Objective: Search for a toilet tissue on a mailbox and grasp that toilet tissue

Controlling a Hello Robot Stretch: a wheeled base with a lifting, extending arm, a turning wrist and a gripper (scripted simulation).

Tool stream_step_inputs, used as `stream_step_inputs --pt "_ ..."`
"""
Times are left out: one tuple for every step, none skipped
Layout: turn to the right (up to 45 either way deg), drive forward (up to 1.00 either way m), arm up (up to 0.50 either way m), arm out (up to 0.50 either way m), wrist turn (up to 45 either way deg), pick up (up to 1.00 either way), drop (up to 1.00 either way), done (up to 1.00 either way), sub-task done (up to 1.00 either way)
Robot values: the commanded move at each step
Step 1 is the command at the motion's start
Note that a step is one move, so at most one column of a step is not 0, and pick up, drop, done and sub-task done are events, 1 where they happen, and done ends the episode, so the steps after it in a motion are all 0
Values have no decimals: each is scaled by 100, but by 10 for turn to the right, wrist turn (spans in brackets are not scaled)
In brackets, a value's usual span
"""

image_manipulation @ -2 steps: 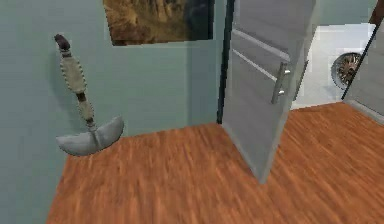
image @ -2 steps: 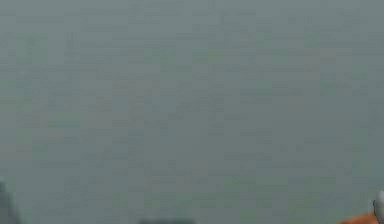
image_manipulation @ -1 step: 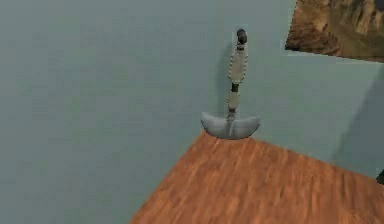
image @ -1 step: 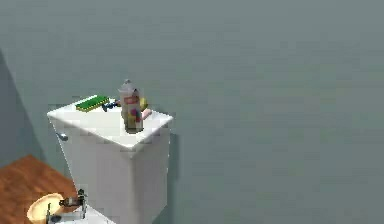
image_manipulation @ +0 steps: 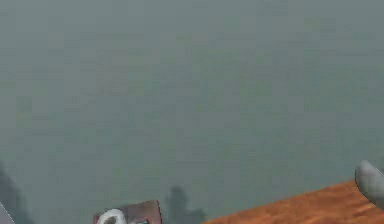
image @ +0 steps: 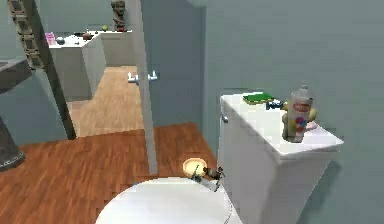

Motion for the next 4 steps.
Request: stream_step_inputs --pt "-240 0 0 0 0 0 0 0 0" --pt "0 0 50 0 0 0 0 0 0" --pt "0 0 4 0 0 0 0 0 0" --pt "0 0 0 22 0 0 0 0 0"
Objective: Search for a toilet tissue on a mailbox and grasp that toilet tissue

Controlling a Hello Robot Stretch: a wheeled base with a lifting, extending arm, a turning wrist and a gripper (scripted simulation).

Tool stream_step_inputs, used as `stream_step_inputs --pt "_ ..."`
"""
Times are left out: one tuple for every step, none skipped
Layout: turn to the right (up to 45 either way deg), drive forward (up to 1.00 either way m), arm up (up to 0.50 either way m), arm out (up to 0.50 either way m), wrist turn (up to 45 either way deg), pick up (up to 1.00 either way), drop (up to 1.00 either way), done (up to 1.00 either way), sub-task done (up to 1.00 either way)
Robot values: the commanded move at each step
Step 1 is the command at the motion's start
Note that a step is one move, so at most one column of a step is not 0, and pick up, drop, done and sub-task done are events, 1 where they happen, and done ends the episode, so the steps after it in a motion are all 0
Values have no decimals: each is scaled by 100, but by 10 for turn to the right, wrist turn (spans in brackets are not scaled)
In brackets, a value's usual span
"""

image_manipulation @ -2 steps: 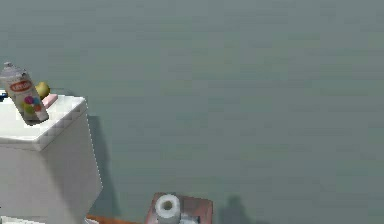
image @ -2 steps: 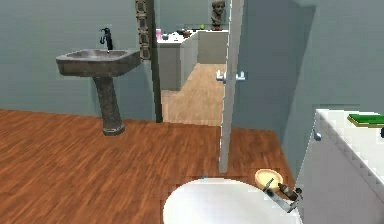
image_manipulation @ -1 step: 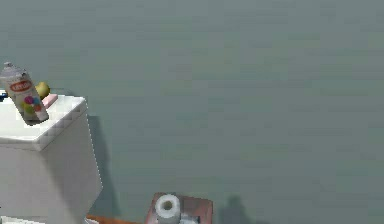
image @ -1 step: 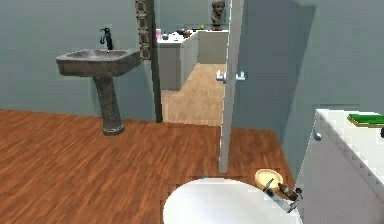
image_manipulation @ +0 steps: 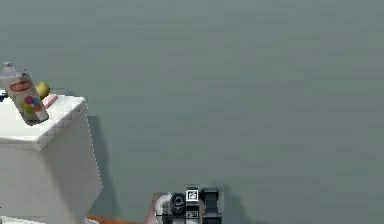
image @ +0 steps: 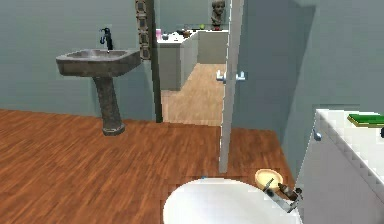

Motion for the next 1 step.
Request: stream_step_inputs --pt "0 0 0 0 450 0 0 0 0"
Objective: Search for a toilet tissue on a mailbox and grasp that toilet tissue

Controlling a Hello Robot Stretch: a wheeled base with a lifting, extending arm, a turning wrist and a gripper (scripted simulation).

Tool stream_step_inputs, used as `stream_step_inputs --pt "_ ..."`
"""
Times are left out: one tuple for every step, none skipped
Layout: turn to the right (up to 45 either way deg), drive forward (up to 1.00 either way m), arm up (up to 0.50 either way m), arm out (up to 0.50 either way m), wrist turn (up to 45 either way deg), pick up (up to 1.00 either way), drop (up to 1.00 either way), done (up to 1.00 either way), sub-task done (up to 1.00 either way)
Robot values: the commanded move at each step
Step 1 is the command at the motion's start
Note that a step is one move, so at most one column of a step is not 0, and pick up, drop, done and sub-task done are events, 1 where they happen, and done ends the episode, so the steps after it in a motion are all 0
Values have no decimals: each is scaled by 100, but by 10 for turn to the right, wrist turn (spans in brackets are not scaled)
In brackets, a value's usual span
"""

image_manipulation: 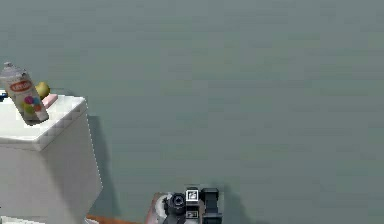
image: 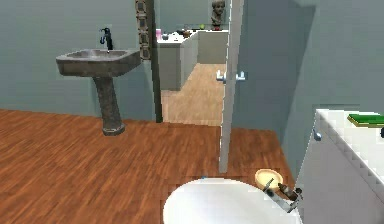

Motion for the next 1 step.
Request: stream_step_inputs --pt "0 0 0 0 450 0 0 0 0"
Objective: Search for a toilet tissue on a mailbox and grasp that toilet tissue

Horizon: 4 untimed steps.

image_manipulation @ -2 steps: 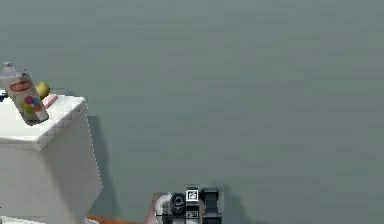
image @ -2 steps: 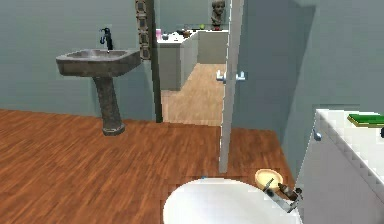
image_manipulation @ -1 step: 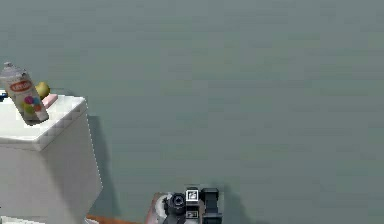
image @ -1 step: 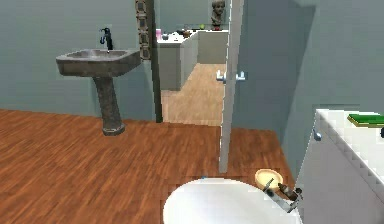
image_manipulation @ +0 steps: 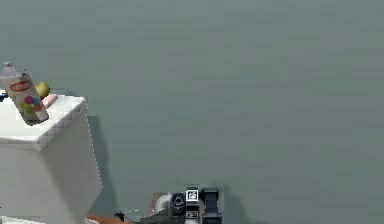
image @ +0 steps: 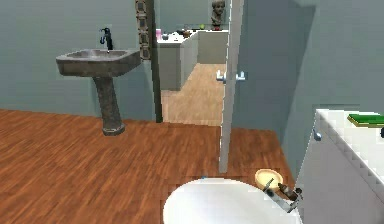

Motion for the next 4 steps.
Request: stream_step_inputs --pt "0 0 0 0 450 0 0 0 0" --pt "0 0 0 0 210 0 0 0 0" --pt "0 0 -30 0 0 0 0 0 0" --pt "0 0 0 0 0 100 0 0 0"
